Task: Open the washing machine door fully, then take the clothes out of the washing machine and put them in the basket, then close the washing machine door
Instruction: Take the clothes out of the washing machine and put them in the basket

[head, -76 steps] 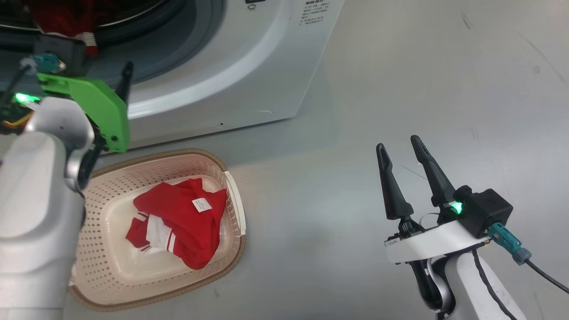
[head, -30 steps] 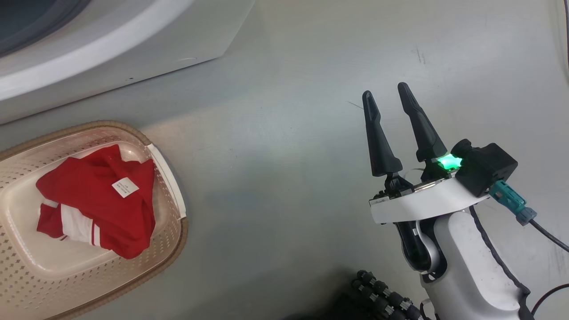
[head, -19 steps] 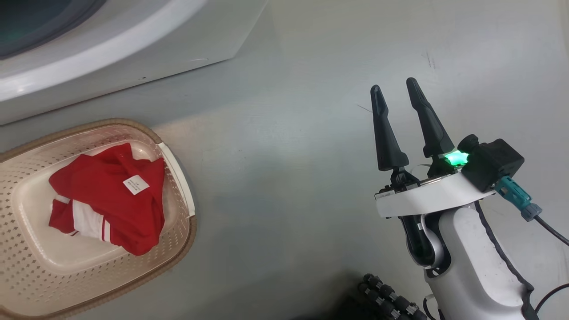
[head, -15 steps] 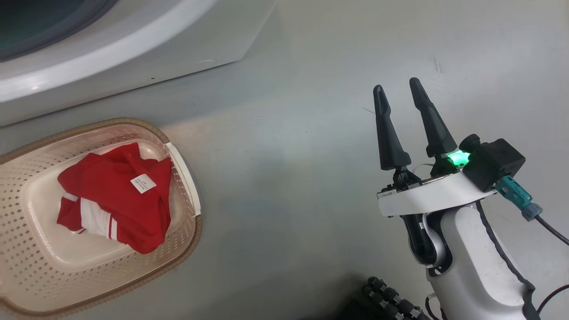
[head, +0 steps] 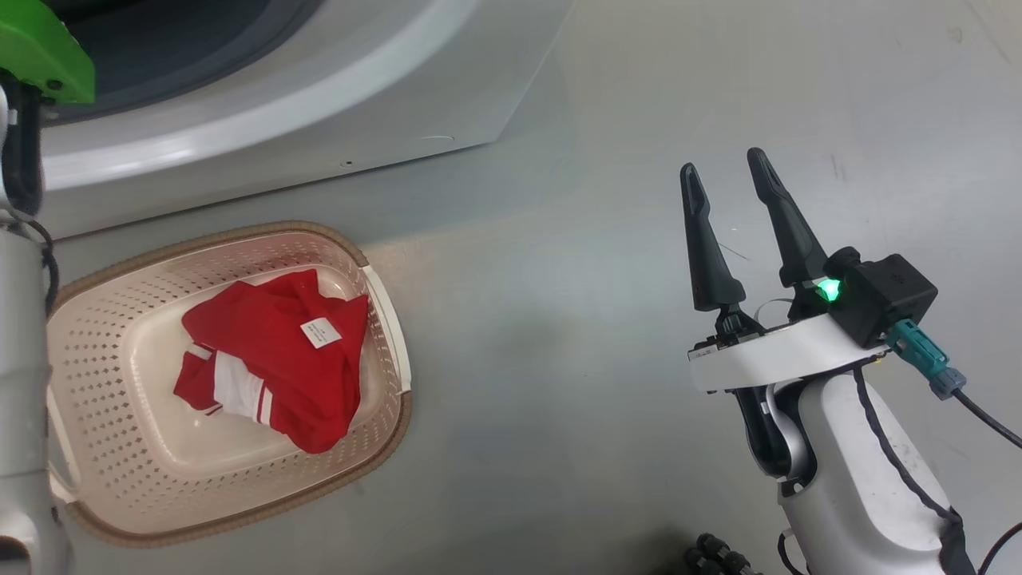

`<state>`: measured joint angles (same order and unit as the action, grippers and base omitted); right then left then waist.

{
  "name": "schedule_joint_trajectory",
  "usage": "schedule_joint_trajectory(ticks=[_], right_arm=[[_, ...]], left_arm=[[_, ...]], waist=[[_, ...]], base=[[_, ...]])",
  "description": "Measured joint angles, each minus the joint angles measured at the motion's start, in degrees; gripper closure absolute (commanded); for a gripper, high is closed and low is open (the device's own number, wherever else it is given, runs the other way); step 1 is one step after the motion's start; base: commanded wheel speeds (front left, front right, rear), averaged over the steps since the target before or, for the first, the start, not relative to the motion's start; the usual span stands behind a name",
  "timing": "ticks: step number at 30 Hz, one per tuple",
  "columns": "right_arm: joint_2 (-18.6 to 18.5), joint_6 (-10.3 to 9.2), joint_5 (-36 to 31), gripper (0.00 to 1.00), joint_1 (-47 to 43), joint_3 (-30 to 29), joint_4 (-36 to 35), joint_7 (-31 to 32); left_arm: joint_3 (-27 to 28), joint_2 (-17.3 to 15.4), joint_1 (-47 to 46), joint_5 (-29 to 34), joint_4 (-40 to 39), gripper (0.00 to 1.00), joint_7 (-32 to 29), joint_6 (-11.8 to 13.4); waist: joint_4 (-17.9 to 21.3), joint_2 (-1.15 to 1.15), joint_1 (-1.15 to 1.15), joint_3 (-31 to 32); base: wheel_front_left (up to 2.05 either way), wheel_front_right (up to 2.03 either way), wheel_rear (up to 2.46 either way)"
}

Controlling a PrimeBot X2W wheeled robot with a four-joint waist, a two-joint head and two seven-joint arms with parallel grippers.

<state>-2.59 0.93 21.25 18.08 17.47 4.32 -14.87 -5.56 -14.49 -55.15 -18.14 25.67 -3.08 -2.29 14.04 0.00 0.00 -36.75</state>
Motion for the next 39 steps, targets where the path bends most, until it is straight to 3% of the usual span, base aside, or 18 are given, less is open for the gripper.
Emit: schedule_joint_trajectory(ticks=[15, 39], right_arm=[[-0.1, 1.0, -2.3, 0.0, -4.5, -1.0, 2.6, 0.0], [-0.1, 1.45, -4.1, 0.0, -13.0, -2.3, 3.9, 0.0]], left_arm=[[-0.1, 4.4, 14.7, 0.1, -7.3, 1.0, 17.1, 1.9], [-4.5, 10.3, 33.9, 1.6, -24.4, 1.0, 17.5, 4.1]], waist=[[-4.6, 0.0, 0.0, 8.1], [-10.5, 0.0, 0.0, 21.9]], base=[[0.0, 0.0, 0.0], [0.0, 0.0, 0.0]])
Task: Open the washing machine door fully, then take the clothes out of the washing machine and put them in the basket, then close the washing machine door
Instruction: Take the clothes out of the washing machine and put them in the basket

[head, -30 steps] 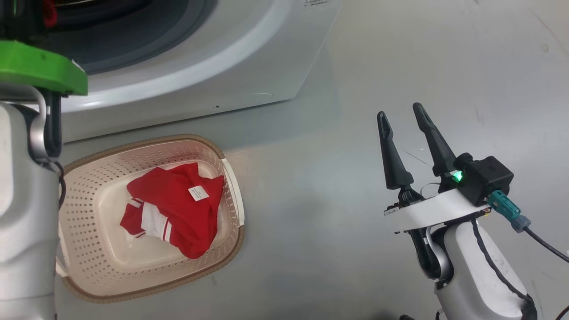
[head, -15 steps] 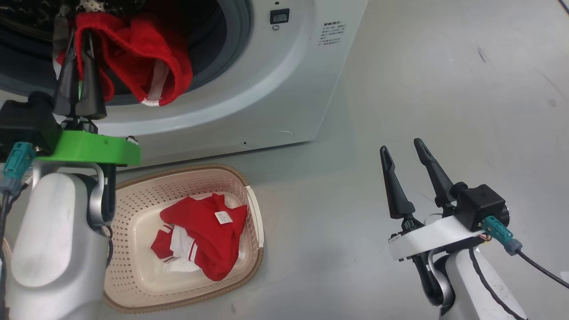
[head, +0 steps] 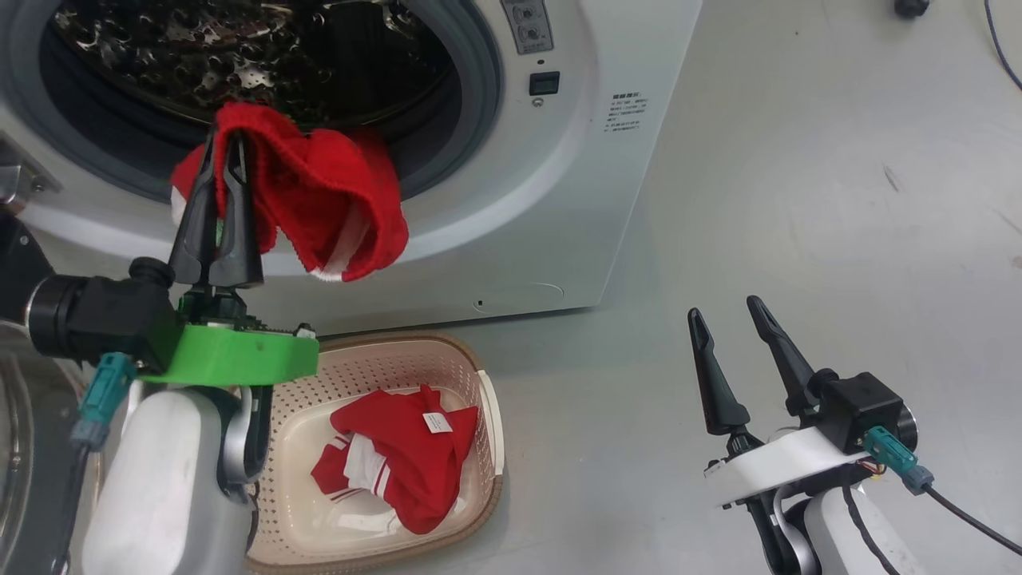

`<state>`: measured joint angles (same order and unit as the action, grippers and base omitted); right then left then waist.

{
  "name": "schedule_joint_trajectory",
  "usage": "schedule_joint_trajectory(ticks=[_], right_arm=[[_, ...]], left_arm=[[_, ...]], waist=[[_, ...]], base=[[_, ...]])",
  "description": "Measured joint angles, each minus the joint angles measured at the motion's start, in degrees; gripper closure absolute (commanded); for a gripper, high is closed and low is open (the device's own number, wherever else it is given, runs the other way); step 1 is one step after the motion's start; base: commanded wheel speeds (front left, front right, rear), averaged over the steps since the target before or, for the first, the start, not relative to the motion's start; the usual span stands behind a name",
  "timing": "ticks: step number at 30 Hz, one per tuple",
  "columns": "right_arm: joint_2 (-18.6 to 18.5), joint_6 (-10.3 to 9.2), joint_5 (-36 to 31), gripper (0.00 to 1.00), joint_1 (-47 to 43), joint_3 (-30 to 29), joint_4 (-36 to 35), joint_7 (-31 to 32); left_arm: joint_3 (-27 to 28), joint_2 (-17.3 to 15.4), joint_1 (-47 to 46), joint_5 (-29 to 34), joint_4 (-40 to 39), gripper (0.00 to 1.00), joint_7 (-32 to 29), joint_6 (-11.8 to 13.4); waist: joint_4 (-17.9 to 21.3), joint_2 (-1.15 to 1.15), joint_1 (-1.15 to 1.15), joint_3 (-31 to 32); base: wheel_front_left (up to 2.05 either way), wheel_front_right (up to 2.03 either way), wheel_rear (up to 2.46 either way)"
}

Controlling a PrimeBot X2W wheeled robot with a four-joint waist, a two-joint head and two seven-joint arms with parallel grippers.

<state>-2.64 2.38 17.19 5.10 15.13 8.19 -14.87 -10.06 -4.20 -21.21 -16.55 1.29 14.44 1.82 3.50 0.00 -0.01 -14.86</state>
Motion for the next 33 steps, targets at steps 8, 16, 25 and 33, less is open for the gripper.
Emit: schedule_joint_trajectory(ticks=[8, 16, 25, 33], right_arm=[[0.0, 0.13, -0.2, 0.0, -0.5, 0.8, 0.0, 0.0], [0.0, 0.54, -0.6, 0.0, -0.6, 1.8, -0.5, 0.0], [0.0, 0.54, -0.6, 0.0, -0.6, 2.2, -1.8, 0.0], [0.0, 0.6, -0.6, 0.0, 0.6, 2.4, -2.9, 0.0]], left_arm=[[-0.7, 0.1, 5.5, -0.3, 0.5, 1.0, 0.0, 0.7], [-1.8, 0.5, 11.6, -3.4, 5.0, 1.0, -1.4, 0.9], [-2.3, 0.7, 12.1, -4.6, 12.4, 1.0, -2.9, 0.8], [-1.8, 0.8, 9.3, -5.0, 20.6, 1.0, -3.3, 0.8]], waist=[[-1.8, 0.0, 0.0, 1.7], [-1.5, 0.0, 0.0, 1.5], [0.0, 0.0, 0.0, -1.4], [1.7, 0.0, 0.0, -5.0]], base=[[0.0, 0.0, 0.0], [0.0, 0.0, 0.0], [0.0, 0.0, 0.0], [0.0, 0.0, 0.0]])
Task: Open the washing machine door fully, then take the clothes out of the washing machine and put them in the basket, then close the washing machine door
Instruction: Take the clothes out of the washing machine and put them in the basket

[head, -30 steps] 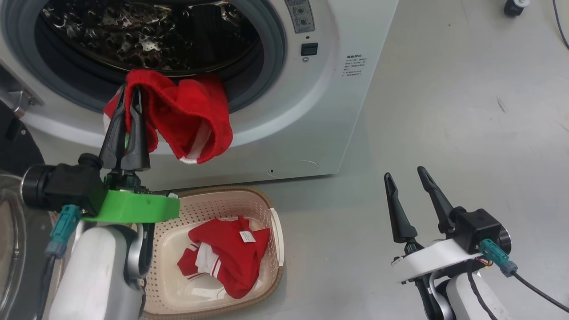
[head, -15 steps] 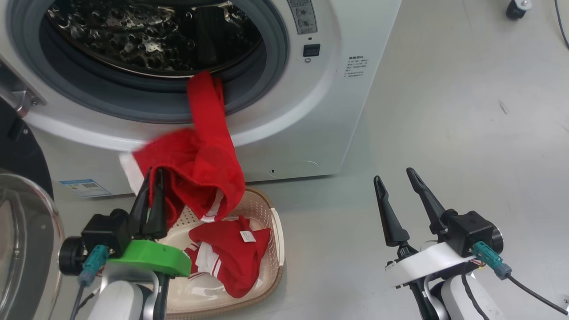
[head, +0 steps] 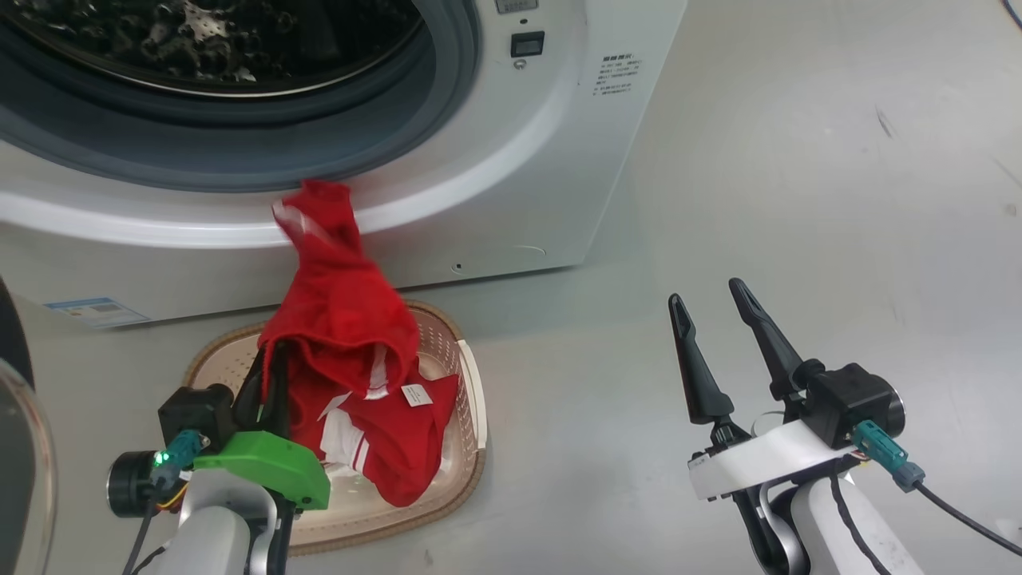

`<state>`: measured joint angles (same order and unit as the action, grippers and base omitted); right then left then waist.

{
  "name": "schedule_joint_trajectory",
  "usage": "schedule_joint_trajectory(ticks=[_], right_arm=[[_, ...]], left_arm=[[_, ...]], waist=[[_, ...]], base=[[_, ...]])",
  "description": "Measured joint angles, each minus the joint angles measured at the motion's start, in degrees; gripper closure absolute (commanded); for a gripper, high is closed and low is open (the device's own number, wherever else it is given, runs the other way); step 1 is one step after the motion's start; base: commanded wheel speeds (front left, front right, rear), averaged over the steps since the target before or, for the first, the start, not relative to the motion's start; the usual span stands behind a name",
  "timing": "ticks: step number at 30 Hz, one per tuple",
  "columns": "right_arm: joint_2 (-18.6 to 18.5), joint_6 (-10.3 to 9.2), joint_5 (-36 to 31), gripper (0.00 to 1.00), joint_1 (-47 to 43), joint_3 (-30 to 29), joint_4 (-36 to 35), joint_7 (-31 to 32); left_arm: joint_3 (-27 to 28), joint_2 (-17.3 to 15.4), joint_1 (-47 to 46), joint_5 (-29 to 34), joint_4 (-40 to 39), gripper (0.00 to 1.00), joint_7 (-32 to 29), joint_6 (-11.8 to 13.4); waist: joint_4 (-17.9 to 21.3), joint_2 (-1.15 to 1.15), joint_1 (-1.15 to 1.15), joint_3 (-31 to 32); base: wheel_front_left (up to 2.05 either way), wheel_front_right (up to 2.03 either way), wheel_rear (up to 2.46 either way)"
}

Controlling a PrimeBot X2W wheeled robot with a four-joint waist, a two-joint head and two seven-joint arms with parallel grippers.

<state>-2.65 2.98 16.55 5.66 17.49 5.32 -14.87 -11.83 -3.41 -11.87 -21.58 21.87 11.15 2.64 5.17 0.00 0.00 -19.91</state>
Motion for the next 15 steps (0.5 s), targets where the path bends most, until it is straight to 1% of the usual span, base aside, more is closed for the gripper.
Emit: schedule_joint_trajectory(ticks=[4, 15], right_arm=[[0.0, 0.16, 0.0, 0.0, 1.2, 0.2, -0.5, 0.0], [0.0, 0.47, 0.0, 0.0, 3.8, 0.9, -1.3, 0.0]], left_arm=[[0.9, 0.0, -1.9, -0.5, 4.6, 1.0, -0.3, 0.0], [2.3, -0.6, -7.7, -2.0, 16.8, 1.0, -1.3, -1.5]], waist=[[1.0, 0.0, 0.0, -1.9], [3.4, 0.0, 0.0, -7.0]], base=[[0.0, 0.0, 0.0], [0.0, 0.0, 0.0]])
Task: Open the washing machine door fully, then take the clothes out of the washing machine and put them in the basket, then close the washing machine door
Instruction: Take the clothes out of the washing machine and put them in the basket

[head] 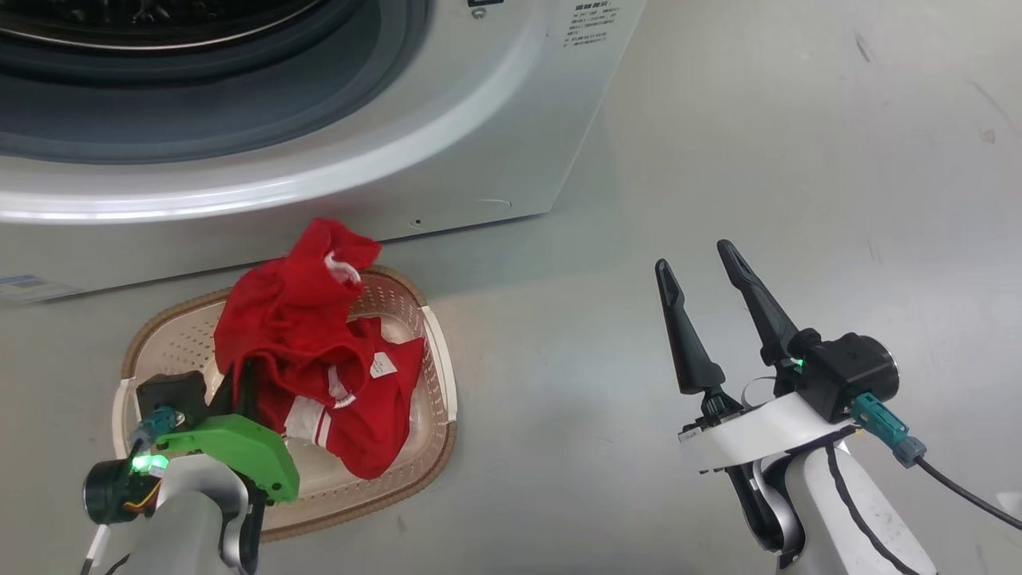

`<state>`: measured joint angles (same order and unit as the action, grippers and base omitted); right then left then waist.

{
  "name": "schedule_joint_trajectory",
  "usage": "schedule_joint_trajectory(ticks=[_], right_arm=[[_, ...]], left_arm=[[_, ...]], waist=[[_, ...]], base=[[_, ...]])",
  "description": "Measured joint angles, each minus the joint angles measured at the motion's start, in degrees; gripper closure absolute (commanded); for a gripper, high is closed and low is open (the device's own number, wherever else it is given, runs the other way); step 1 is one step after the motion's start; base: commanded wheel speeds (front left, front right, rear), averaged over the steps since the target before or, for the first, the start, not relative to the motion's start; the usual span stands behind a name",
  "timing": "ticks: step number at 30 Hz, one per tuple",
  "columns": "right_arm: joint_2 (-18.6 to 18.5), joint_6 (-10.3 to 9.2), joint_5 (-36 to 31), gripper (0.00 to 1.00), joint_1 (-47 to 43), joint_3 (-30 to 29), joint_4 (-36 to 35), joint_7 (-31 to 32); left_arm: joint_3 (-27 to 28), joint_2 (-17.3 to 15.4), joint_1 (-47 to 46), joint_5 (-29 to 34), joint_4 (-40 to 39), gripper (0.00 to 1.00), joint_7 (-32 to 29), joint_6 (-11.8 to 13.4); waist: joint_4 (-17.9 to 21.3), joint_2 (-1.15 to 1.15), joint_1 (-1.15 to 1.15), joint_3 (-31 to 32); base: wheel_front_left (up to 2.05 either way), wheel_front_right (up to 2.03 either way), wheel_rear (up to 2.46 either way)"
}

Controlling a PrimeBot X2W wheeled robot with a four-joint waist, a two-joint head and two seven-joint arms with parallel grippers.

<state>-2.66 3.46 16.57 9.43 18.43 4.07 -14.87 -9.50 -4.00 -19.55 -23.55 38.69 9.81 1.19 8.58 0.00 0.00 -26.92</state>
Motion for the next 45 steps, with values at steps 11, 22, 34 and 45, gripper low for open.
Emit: schedule_joint_trajectory(ticks=[11, 22, 34, 45], right_arm=[[0.0, 0.0, 0.1, 0.0, 1.3, -0.1, 0.2, 0.0], [0.0, -0.01, 0.1, 0.0, 2.0, -0.6, 1.1, 0.0], [0.0, -0.05, -0.1, 0.0, 1.7, -3.4, 2.5, 0.0], [0.0, -0.05, -0.6, 0.0, -0.8, -4.4, 3.8, 0.0]], left_arm=[[0.6, -0.1, -5.5, -1.2, 8.4, 0.24, -0.7, -1.0], [0.4, 0.1, -7.7, -1.5, 13.4, 0.0, 1.8, -1.1], [0.0, 1.1, -7.8, 0.4, 9.3, 0.0, 4.6, -2.1], [1.5, 1.4, -7.6, 4.0, -6.0, 0.0, 4.6, -2.0]], waist=[[1.5, 0.0, 0.0, -2.8], [0.9, 0.0, 0.01, -1.6], [-2.2, 0.0, 0.01, 2.3], [-5.6, 0.0, 0.0, 7.2]], base=[[0.0, 0.0, 0.0], [0.0, 0.0, 0.0], [0.0, 0.0, 0.0], [0.0, 0.0, 0.0]])
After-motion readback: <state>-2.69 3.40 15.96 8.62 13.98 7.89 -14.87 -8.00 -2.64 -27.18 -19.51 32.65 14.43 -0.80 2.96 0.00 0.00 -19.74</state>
